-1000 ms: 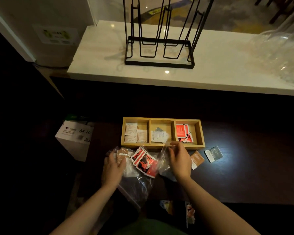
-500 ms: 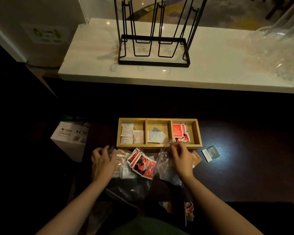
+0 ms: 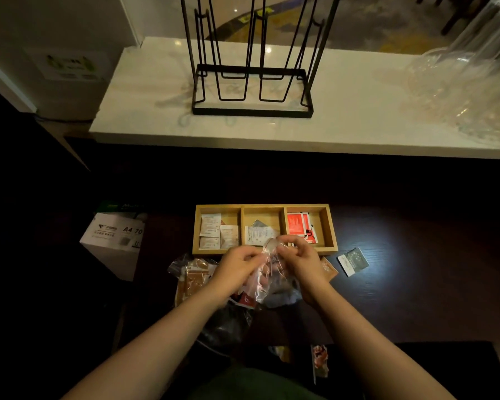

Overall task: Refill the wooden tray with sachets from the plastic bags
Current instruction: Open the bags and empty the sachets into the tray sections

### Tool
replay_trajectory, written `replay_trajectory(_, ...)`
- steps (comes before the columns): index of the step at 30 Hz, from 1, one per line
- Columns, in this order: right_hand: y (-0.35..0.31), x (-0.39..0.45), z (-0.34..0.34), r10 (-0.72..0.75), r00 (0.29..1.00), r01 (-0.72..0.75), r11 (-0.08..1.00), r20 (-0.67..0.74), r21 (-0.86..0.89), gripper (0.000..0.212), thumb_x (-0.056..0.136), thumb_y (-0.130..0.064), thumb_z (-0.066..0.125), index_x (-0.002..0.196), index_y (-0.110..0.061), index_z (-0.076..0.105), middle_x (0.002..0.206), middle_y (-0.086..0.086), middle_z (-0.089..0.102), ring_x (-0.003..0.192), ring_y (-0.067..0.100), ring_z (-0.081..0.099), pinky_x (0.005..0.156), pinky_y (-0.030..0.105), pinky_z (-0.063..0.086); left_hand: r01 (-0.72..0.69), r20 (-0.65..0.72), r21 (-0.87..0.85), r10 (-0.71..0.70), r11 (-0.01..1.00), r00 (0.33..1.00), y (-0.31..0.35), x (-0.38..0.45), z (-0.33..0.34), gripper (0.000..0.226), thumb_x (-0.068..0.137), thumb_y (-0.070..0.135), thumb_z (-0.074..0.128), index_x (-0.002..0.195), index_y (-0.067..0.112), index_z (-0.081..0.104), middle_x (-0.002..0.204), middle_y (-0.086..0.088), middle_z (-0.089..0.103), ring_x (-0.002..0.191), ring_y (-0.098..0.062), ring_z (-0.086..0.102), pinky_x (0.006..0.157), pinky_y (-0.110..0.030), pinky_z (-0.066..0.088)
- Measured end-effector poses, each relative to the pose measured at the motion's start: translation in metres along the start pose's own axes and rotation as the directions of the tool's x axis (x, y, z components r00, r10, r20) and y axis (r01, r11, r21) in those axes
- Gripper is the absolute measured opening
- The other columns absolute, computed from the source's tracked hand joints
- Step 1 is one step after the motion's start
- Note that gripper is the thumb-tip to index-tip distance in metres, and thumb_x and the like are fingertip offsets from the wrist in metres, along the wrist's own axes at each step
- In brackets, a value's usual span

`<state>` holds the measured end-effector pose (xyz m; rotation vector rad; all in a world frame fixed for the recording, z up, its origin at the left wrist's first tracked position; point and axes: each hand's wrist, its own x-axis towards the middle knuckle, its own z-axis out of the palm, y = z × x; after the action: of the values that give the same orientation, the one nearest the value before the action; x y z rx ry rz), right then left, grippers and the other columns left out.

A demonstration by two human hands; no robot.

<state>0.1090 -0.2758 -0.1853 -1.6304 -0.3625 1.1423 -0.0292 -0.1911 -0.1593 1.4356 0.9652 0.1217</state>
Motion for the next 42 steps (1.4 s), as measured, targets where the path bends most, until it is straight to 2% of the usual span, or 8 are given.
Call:
replay_trajectory(6,0.0,0.0,0.007,-0.131,0.989,0.114,0.966,-0.063,-0.232,0.019,0.082,-0.013,0.068,0.099,-0.017,0.06,0.089,0.004,0.068,0.084,0.022,0.068,0.075,0.032,0.058,0.166,0.133,-0.107,-0.151,0.98,0.979,-0.005,0.0,-0.01,0.014,0.092,0.013,0.057,0.097,0.004,0.066,0.095,-0.013,0.072,0.085,-0.025,0.071,0.074,-0.032,0.059)
replay_trajectory(9,0.0,-0.003,0.01,-0.425,0.895,0.265,0.753,-0.137,-0.603,0.019,0.081,-0.015,0.07,0.09,-0.022,0.054,0.09,-0.011,0.056,0.077,0.006,0.057,0.066,0.021,0.052,0.175,0.093,-0.095,-0.166,0.98,0.982,-0.01,0.001,-0.008,0.01,0.088,0.013,0.063,0.094,0.007,0.068,0.098,-0.008,0.069,0.092,-0.022,0.068,0.078,-0.032,0.059)
replay_trajectory(11,-0.002,-0.009,0.012,-0.493,0.861,0.314,0.709,-0.125,-0.631,0.017,0.083,-0.017,0.068,0.087,-0.022,0.053,0.085,-0.01,0.055,0.072,0.005,0.055,0.062,0.02,0.048,0.185,0.067,-0.099,-0.179,0.978,0.982,-0.012,0.001,-0.007,0.007,0.087,0.013,0.064,0.09,0.009,0.069,0.093,-0.007,0.068,0.084,-0.018,0.067,0.072,-0.027,0.058)
replay_trajectory(16,0.004,-0.028,0.027,-0.302,0.949,0.311,0.838,0.093,-0.449,0.016,0.082,-0.02,0.071,0.082,-0.024,0.055,0.078,-0.003,0.062,0.07,0.004,0.058,0.064,0.014,0.047,0.212,0.056,-0.218,-0.205,0.953,0.977,-0.016,-0.001,-0.004,0.009,0.09,0.009,0.06,0.092,0.007,0.068,0.081,-0.007,0.067,0.066,-0.012,0.064,0.057,-0.021,0.054)
replay_trajectory(24,0.003,-0.024,0.026,-0.192,0.974,0.222,0.904,0.116,-0.366,0.031,0.076,-0.014,0.076,0.101,-0.011,0.059,0.09,-0.003,0.065,0.078,-0.003,0.06,0.071,0.014,0.05,0.215,0.068,-0.302,-0.204,0.929,0.977,-0.016,-0.003,-0.007,0.014,0.09,0.007,0.058,0.099,0.005,0.069,0.099,-0.011,0.073,0.087,-0.019,0.073,0.069,-0.028,0.059)
replay_trajectory(34,-0.014,-0.031,0.025,-0.283,0.946,0.319,0.708,0.16,-0.63,0.024,0.082,-0.015,0.071,0.104,-0.017,0.065,0.085,-0.011,0.063,0.074,-0.004,0.058,0.067,0.009,0.045,0.126,0.034,-0.236,-0.121,0.964,0.992,-0.001,-0.003,-0.007,0.012,0.088,0.02,0.063,0.089,0.013,0.073,0.09,-0.004,0.073,0.087,-0.015,0.068,0.077,-0.03,0.057)
replay_trajectory(39,-0.068,-0.04,-0.001,-0.015,0.97,0.044,0.993,0.241,-0.113,0.01,0.084,-0.009,0.061,0.077,-0.011,0.067,0.069,0.003,0.066,0.064,0.014,0.062,0.062,0.026,0.051,0.106,0.022,-0.348,-0.106,0.931,0.994,0.008,-0.006,-0.011,0.039,0.087,0.053,0.048,0.104,0.023,0.065,0.111,0.003,0.067,0.11,-0.015,0.059,0.091,-0.035,0.048)
replay_trajectory(42,-0.095,-0.045,-0.01,-0.041,0.921,-0.069,0.962,0.388,0.266,0.014,0.082,-0.009,0.058,0.072,-0.007,0.066,0.066,0.006,0.063,0.058,0.014,0.062,0.058,0.027,0.057,0.257,0.175,-0.425,-0.2,0.868,0.964,0.006,-0.007,-0.012,0.056,0.075,0.073,0.047,0.112,0.036,0.065,0.119,0.004,0.065,0.121,-0.024,0.054,0.105,-0.05,0.039)
